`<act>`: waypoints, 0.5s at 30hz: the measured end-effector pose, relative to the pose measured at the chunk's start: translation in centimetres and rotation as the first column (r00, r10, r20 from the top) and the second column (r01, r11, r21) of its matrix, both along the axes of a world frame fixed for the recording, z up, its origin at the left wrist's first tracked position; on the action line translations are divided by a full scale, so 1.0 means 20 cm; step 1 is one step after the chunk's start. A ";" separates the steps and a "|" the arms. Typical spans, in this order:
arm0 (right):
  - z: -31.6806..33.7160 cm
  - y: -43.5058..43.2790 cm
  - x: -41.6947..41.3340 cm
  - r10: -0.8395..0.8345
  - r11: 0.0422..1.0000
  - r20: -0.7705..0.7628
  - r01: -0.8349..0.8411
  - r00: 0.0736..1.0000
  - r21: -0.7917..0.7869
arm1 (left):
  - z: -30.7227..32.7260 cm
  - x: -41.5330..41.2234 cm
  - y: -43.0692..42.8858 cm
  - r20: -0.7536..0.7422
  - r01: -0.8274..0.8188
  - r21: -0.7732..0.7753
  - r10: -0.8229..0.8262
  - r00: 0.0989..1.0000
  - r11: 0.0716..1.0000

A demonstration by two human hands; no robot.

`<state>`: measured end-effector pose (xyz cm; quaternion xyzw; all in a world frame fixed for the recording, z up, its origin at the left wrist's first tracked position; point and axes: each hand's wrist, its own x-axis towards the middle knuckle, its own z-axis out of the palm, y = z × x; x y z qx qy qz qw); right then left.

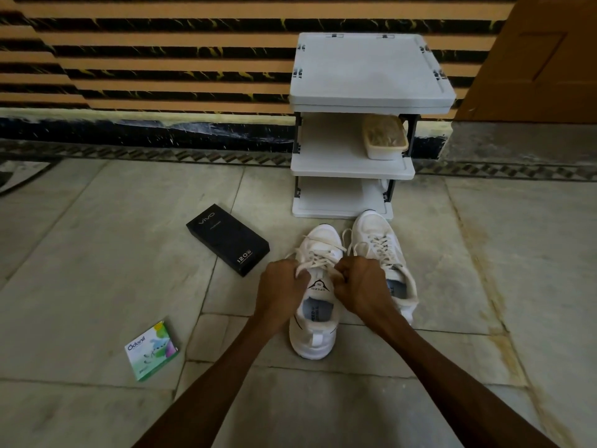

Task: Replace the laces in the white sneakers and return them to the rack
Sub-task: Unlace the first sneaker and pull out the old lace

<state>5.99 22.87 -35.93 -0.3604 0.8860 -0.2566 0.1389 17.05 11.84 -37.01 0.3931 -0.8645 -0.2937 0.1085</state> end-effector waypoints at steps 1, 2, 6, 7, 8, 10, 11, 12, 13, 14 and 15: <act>0.00 0.01 0.00 -0.050 0.998 0.046 0.052 0.998 -0.039 | 0.00 0.01 -0.02 -0.037 -0.051 0.120 0.056 0.998 0.991; 0.00 0.03 0.00 -0.103 0.990 0.103 0.112 0.989 -0.085 | -0.01 0.02 -0.04 -0.064 -0.107 0.277 0.129 0.990 0.955; 0.01 0.04 0.03 -0.151 0.980 0.129 0.166 0.980 -0.114 | 0.00 0.04 -0.06 -0.056 -0.191 0.693 0.315 0.947 0.695; 0.02 0.03 0.04 -0.114 0.992 0.051 0.116 0.992 -0.043 | 0.00 0.04 -0.06 -0.069 -0.162 0.670 0.278 0.958 0.725; 0.02 0.01 0.05 -0.040 0.999 -0.031 0.041 0.999 0.029 | 0.00 0.04 -0.06 -0.090 -0.119 0.610 0.217 0.972 0.784; 0.03 -0.01 0.05 0.171 0.979 -0.130 -0.154 0.977 0.131 | 0.01 0.05 -0.06 -0.103 -0.040 0.443 0.095 0.990 0.895; 0.03 -0.02 0.05 0.258 0.958 -0.150 -0.232 0.955 0.167 | 0.01 0.04 -0.06 -0.103 -0.013 0.383 0.057 0.993 0.924; 0.03 -0.03 0.05 0.303 0.942 -0.160 -0.271 0.939 0.196 | 0.01 0.04 -0.06 -0.098 0.007 0.339 0.028 0.995 0.941; 0.02 -0.03 0.06 0.320 0.936 -0.167 -0.283 0.933 0.212 | 0.01 0.04 -0.06 -0.090 0.023 0.306 0.005 0.996 0.952; 0.02 -0.04 0.06 0.320 0.934 -0.162 -0.283 0.933 0.218 | 0.00 0.04 -0.06 -0.078 0.031 0.283 -0.009 0.997 0.959; 0.02 -0.04 0.06 0.317 0.935 -0.150 -0.282 0.937 0.217 | 0.00 0.03 -0.06 -0.068 0.039 0.268 -0.022 0.997 0.963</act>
